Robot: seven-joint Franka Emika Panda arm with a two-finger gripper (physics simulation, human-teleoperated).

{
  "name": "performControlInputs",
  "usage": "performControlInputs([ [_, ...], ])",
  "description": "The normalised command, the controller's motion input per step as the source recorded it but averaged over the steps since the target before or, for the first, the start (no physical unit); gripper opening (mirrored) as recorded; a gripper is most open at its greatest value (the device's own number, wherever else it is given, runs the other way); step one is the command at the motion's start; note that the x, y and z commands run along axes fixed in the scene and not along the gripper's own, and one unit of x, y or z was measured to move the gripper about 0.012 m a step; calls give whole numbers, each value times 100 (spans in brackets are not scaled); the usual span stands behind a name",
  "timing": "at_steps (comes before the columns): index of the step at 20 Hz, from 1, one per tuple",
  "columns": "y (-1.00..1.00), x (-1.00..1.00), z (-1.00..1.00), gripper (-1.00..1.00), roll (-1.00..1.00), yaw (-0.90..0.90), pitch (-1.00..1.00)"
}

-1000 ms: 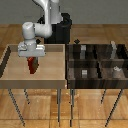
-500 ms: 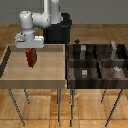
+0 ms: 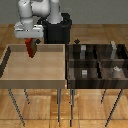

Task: Place the box of cereal into the appropriate compartment.

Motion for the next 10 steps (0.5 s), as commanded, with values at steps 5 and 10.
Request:
performControlInputs([
  [5,20,-100,0,-100,0,0,0],
  [10,80,0,0,-100,0,0,0],
])
